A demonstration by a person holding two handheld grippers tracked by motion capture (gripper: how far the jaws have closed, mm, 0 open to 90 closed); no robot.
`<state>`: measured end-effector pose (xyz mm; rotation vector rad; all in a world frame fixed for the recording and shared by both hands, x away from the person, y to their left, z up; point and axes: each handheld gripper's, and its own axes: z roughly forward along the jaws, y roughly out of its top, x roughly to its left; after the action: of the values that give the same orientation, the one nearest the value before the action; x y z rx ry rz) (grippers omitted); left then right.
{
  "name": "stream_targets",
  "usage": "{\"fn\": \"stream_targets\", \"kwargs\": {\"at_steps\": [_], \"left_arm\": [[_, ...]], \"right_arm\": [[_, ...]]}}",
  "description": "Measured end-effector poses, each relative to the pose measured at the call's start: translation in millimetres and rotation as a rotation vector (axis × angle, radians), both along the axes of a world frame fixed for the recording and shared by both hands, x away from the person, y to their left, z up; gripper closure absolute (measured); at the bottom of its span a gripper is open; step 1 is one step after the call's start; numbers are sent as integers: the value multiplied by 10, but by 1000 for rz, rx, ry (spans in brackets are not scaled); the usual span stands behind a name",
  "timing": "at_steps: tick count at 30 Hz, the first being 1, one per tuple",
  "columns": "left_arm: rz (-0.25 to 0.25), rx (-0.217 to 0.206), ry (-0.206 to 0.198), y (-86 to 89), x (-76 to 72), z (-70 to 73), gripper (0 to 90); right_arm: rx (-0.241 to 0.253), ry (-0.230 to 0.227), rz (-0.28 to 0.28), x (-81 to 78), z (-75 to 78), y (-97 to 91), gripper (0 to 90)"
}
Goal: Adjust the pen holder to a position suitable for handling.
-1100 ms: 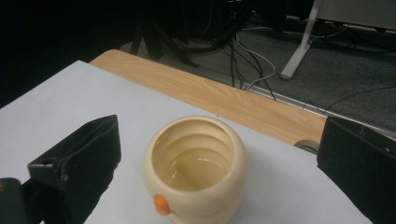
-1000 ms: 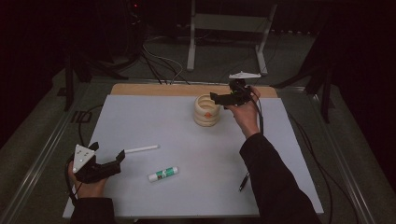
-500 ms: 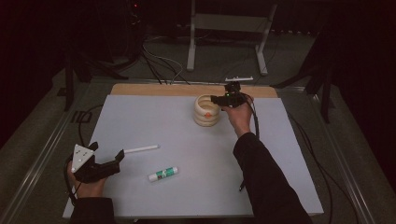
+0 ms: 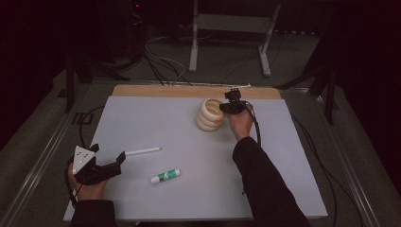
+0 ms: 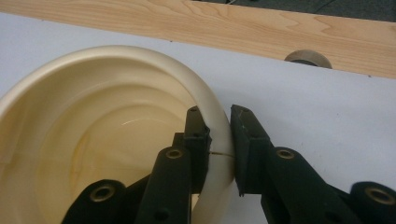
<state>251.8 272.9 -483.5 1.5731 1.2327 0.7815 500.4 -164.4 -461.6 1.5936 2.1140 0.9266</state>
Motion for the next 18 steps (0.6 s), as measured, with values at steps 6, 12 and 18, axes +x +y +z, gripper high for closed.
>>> {"fn": "stream_targets", "kwargs": {"at_steps": [6, 12, 18], "left_arm": [[0, -2, -1, 5, 0, -1, 2], [2, -2, -1, 8, -6, 0, 2], [-3, 0, -1, -2, -7, -2, 2]], "right_arm": [[11, -18, 18, -29, 32, -24, 781], [2, -40, 59, -106, 131, -47, 781], [-1, -44, 133, -235, 219, -50, 781]]}}
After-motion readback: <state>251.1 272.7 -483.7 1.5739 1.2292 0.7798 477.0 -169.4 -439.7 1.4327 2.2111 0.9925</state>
